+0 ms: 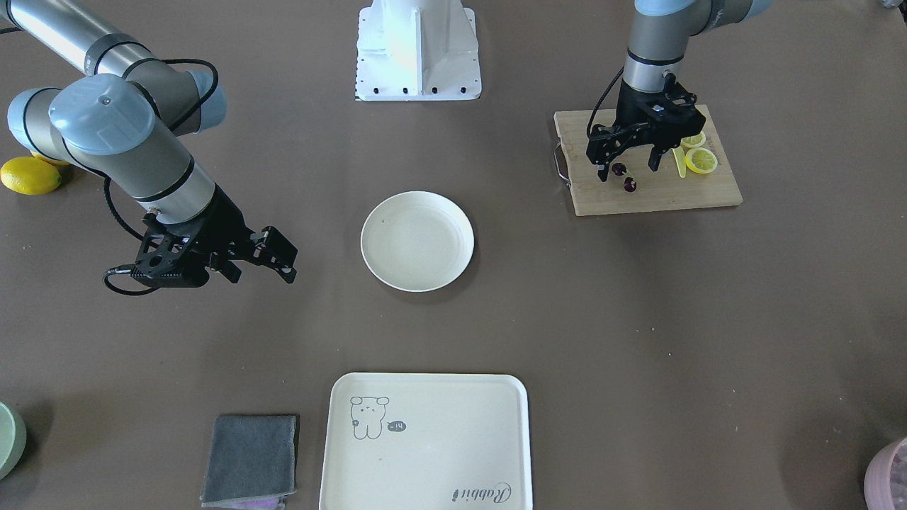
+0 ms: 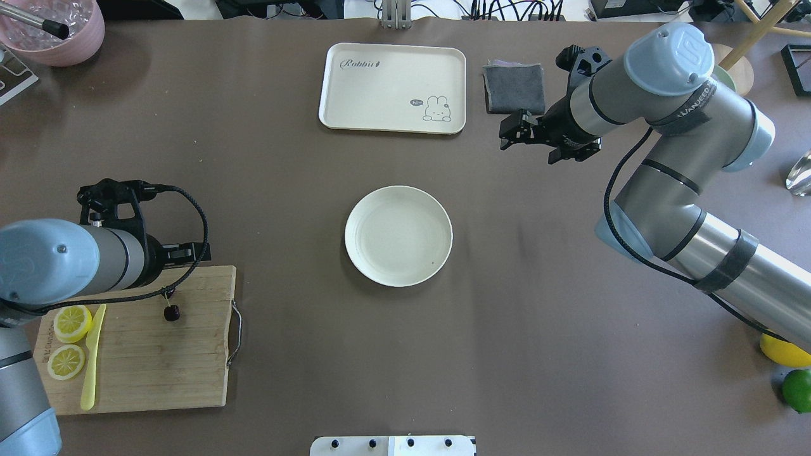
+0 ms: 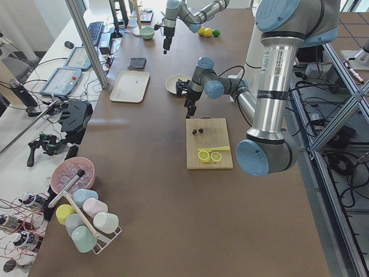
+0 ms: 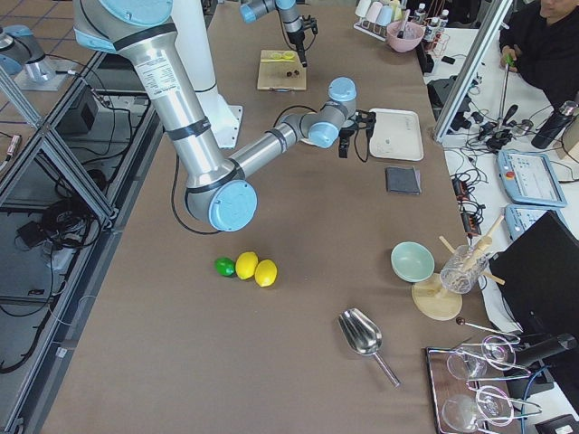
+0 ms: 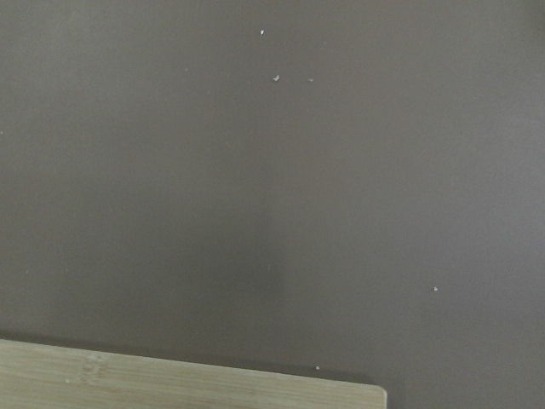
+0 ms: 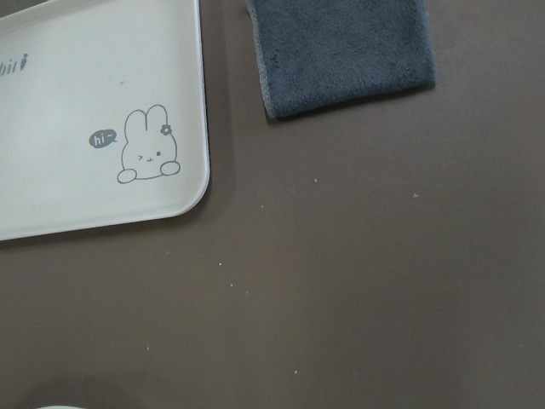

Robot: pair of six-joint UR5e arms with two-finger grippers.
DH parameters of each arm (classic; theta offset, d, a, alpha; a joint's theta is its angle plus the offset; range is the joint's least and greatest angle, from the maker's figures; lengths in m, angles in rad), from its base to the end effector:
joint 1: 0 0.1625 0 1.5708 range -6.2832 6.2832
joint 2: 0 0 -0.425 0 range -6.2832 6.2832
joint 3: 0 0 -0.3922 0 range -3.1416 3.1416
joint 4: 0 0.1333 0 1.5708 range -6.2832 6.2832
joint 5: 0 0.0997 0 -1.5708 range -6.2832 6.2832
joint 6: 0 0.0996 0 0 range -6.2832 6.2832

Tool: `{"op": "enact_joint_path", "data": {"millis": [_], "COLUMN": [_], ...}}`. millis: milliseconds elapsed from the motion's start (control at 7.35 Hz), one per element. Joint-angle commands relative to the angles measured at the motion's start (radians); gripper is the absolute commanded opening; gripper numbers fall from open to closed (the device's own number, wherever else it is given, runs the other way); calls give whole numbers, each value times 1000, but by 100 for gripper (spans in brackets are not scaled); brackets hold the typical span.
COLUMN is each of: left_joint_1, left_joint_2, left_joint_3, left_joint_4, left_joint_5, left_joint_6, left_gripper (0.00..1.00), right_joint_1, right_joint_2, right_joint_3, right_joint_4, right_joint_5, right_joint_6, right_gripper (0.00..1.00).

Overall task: Place red cherry on plate
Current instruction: 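Withdraw the right arm toward the towel while the left arm reaches the cutting board, then grasp the dark red cherries on the cutting board with the left gripper and lift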

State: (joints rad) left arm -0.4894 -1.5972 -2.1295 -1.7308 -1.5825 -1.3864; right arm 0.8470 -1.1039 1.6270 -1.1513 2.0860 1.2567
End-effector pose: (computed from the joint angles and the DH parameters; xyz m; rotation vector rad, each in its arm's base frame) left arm 0.3606 -0.3418 0.3763 0.2366 0.7095 -0.2864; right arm -0.3738 -0.5501 0.3164 0.1070 -1.0313 0.2418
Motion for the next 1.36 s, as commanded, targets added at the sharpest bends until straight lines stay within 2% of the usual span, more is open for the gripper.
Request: {"op": "enact_joint_path", "data": {"millis": [0,136,272,544,680,816,952,1224], "left_joint_1": [29,31,49,81,84,83,84,83], "left_joint_2": [108,105,105,105,105,108,108,105], "left_joint_3": [43,43,48,56,54,54,54,48], "left_joint_4": [-177,-177,-174,-173,-170,-170,-168,-168], "left_joint_5": [19,19,22,59,61,59,59,55], "left_joint_6": [-28,-28,-28,-28,-28,-28,-28,-28], "left_gripper": [96,88,86,69,56,26,0,0], "right_joint_1": [24,26,29,30,32,30,32,32], "right_joint_2": [-11,-16,-19,-28,-34,-39,-40,-48], "right_joint_3": [-6,-4,-4,-4,-4,-4,-4,-4], "right_joint_4": [-1,-1,1,2,2,4,5,7], "right_joint_5": [2,2,3,2,0,0,-1,-3], "right_joint_6": [-23,-26,-28,-29,-46,-45,-46,-46], "right_gripper": [100,100,100,100,100,100,100,100]}}
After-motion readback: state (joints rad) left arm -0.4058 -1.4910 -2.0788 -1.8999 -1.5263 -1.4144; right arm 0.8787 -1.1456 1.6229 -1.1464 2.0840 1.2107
